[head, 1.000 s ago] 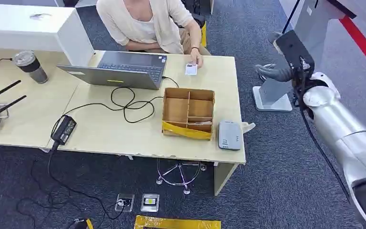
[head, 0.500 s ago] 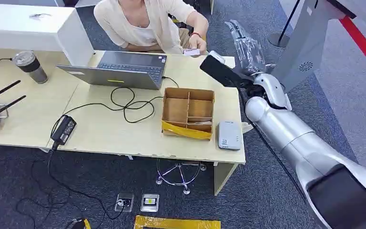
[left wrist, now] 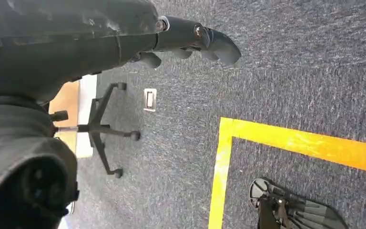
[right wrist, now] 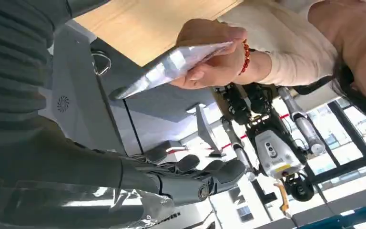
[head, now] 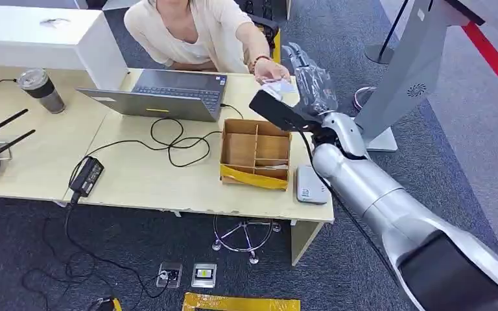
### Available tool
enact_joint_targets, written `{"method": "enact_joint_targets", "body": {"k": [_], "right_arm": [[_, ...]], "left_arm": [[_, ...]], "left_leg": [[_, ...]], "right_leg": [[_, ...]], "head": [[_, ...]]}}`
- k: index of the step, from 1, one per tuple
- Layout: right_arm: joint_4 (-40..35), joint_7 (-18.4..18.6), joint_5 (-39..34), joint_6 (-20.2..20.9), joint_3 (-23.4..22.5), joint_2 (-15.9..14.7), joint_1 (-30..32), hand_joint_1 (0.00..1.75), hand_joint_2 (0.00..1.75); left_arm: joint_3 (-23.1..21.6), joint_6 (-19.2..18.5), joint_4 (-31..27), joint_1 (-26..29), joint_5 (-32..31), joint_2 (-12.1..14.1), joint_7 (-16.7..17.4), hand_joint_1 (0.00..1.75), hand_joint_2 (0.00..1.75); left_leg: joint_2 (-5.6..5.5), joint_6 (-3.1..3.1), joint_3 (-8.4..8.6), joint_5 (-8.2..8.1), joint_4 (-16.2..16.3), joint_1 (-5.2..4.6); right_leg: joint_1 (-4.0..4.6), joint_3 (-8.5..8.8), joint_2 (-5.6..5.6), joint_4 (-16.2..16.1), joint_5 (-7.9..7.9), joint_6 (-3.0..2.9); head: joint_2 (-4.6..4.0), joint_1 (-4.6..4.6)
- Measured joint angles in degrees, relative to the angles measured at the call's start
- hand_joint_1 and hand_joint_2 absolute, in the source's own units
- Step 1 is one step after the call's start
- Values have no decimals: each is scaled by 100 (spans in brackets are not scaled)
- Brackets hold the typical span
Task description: Pass the card to the sensor for recognition and then transmit it.
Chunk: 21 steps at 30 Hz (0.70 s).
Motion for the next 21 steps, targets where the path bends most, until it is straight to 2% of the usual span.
{"method": "enact_joint_targets", "body": {"k": [13,14,15,21], "right_arm": [[26,39,70,66,-87,127,64,0,175],[26,39,68,74,-114,135,67,98,175],[26,39,68,79,-131,140,69,175,175],[31,4,68,146,-236,186,108,175,175]], "left_arm": [[-35,2,0,0,11,0,66,0,0],[-35,2,0,0,11,0,68,0,0],[-39,2,0,0,13,0,72,0,0],[-90,-15,0,-1,46,2,120,0,0]], "left_leg": [[0,0,0,0,0,0],[0,0,0,0,0,0],[0,0,0,0,0,0],[0,0,0,0,0,0]], "right_leg": [[0,-2,0,0,0,0],[0,-1,0,0,0,0],[0,-2,0,0,0,0],[0,-1,0,0,0,0]], "head": [[0,0],[0,2],[0,2],[0,2]]}}
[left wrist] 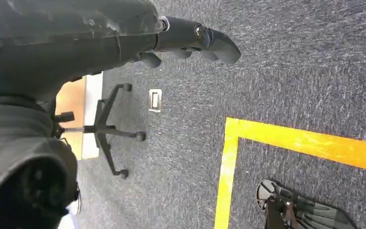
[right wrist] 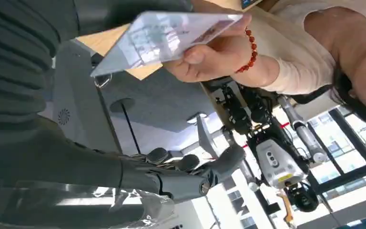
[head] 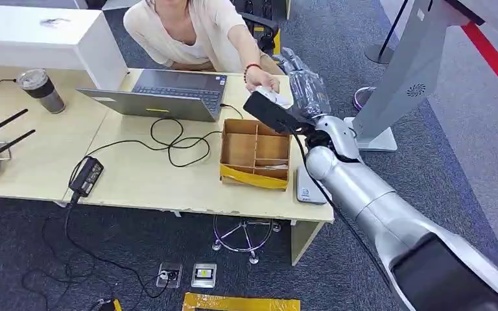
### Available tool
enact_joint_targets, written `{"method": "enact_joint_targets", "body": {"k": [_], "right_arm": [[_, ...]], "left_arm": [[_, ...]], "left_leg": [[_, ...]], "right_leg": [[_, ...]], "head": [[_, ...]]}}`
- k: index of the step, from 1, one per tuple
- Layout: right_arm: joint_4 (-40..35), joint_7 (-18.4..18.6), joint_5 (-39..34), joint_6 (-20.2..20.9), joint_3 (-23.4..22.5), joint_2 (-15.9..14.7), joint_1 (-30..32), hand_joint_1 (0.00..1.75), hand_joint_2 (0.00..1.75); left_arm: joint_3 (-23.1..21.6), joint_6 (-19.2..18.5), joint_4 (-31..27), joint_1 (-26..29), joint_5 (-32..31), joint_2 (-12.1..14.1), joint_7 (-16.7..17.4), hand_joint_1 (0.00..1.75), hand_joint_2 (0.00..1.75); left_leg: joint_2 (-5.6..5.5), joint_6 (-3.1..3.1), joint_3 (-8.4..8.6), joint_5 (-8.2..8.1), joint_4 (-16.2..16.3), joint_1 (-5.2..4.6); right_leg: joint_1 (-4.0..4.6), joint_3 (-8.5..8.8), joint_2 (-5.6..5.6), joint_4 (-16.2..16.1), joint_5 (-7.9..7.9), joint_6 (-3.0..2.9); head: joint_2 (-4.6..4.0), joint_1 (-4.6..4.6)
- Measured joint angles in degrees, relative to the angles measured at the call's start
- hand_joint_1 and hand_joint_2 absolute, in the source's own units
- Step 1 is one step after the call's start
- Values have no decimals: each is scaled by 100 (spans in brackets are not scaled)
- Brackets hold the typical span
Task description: Pass the card to the sensor for recognition and then transmit it.
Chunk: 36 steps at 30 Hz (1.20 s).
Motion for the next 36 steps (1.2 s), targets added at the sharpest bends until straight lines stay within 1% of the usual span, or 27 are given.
{"method": "enact_joint_targets", "body": {"k": [6,9,18,25,36], "right_arm": [[13,-79,107,24,-78,52,105,175,175],[13,-92,171,35,-144,90,111,175,175],[13,-100,258,96,-256,207,113,175,175],[13,-140,321,135,-371,247,115,175,175],[13,-129,418,227,-474,269,122,175,175]], "left_arm": [[-15,17,-2,0,74,-5,85,0,0],[-17,79,-4,0,188,-2,35,0,0],[-20,66,-4,-3,153,31,-55,0,0],[-20,81,-4,-3,144,24,157,0,0],[-24,173,-22,-3,160,-15,361,0,0]], "left_leg": [[0,0,0,0,0,0],[0,0,0,0,0,0],[1,-1,0,0,0,0],[1,-1,-1,0,0,0],[3,-2,0,-1,0,0]], "right_leg": [[0,0,0,0,0,0],[0,0,0,0,0,0],[0,-1,1,0,0,-1],[0,-1,1,0,1,-1],[0,-4,2,0,1,-1]], "head": [[0,0],[0,0],[0,0],[0,0],[0,0]]}}
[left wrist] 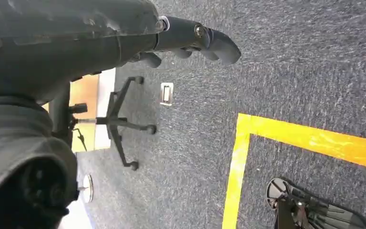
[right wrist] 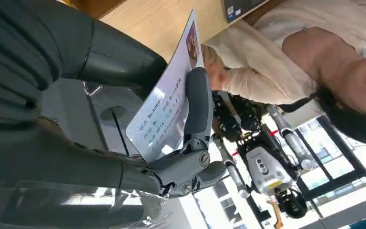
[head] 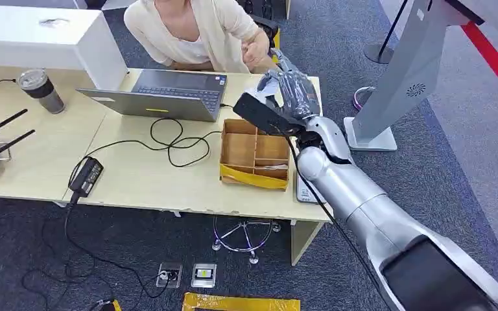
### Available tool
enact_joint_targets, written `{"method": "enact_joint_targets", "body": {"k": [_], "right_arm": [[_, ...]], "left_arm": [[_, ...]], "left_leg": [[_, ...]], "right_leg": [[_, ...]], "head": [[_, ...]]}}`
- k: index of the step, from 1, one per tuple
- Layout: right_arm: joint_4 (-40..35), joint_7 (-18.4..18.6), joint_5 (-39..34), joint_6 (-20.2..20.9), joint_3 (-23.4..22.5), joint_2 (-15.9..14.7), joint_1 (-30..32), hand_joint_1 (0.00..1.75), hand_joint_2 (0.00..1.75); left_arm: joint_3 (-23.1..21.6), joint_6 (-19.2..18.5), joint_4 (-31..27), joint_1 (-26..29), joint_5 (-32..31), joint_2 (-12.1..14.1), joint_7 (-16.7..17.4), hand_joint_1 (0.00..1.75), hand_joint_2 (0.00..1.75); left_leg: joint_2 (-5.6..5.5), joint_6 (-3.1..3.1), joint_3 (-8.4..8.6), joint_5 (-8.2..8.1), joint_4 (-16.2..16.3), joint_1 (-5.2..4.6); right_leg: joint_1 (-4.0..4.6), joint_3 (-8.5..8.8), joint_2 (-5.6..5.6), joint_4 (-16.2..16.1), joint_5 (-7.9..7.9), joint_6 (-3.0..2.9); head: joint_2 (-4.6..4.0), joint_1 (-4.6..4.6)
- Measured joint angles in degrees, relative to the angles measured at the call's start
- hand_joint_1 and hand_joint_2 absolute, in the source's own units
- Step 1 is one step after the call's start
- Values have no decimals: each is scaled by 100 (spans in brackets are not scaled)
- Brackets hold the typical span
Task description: Pass the card to the sensor for recognition and then transmit it.
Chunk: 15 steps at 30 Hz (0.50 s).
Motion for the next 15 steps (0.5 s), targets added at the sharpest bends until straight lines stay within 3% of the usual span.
{"method": "enact_joint_targets", "body": {"k": [5,15], "right_arm": [[28,55,101,68,-15,-55,63,175,175],[83,131,179,151,-155,-465,315,175,175]], "left_arm": [[0,83,0,1,48,-24,-33,0,0],[0,98,0,6,61,-37,-74,0,0]], "left_leg": [[0,0,0,0,0,0],[6,-1,-1,-1,3,-1]], "right_leg": [[0,-2,0,-1,0,0],[-2,-5,1,-2,1,-1]], "head": [[0,0],[0,0]]}}
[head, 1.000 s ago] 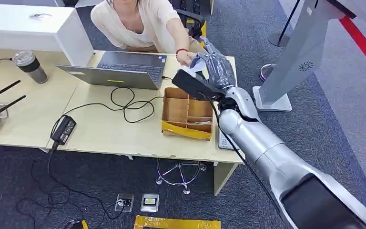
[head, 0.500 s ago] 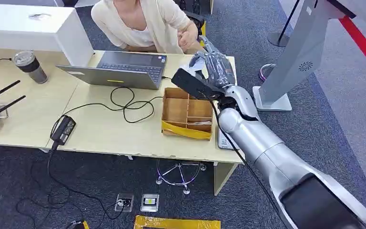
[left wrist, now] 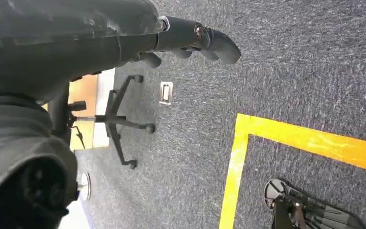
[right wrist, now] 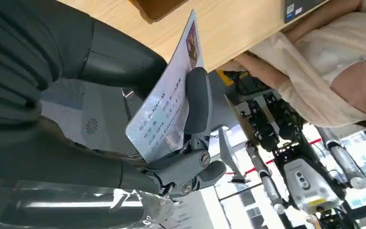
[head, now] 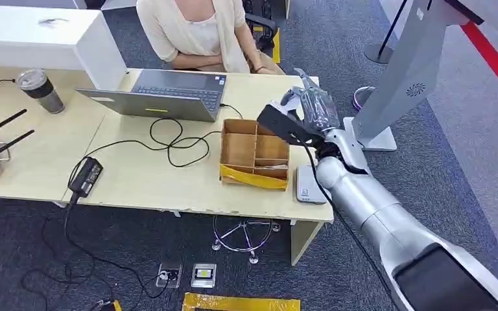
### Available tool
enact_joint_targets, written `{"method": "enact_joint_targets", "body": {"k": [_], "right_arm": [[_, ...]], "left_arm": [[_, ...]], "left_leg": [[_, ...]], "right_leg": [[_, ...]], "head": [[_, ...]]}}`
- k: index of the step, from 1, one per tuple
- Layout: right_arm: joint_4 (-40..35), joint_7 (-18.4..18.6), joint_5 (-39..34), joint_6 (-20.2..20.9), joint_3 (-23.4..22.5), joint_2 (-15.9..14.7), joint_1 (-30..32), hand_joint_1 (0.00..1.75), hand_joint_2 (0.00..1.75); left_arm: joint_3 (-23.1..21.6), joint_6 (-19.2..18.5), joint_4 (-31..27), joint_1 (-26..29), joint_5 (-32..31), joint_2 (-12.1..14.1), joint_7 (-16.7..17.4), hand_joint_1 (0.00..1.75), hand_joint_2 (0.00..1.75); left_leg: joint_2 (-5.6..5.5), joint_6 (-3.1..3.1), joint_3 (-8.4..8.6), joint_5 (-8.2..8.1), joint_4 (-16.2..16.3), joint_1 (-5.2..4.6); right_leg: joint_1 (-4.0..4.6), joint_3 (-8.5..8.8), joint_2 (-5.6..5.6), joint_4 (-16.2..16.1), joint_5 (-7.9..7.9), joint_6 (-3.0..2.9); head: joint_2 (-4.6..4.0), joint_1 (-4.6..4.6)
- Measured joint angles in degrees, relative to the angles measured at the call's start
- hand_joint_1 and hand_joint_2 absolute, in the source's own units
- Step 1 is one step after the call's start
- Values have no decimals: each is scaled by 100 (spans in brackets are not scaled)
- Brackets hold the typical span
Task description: Pass the card to the sensor for recognition and then transmit it.
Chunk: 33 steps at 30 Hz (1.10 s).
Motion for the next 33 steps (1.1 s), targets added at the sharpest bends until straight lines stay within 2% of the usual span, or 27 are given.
{"method": "enact_joint_targets", "body": {"k": [14,26,33], "right_arm": [[0,55,140,216,-136,-501,135,175,175],[0,112,-68,216,-184,-651,505,175,175],[0,-55,-105,295,-269,-682,634,175,175]], "left_arm": [[0,157,0,3,28,-59,-22,0,0],[0,247,0,2,37,-26,-118,0,0],[0,295,0,3,57,-50,-15,0,0]], "left_leg": [[3,0,-2,0,0,0],[2,-1,-2,-1,0,1],[2,-1,-3,-1,0,0]], "right_leg": [[0,0,0,-1,1,-1],[1,-1,0,0,1,-1],[0,-1,0,0,1,-1]], "head": [[0,-2],[0,0],[0,-2]]}}
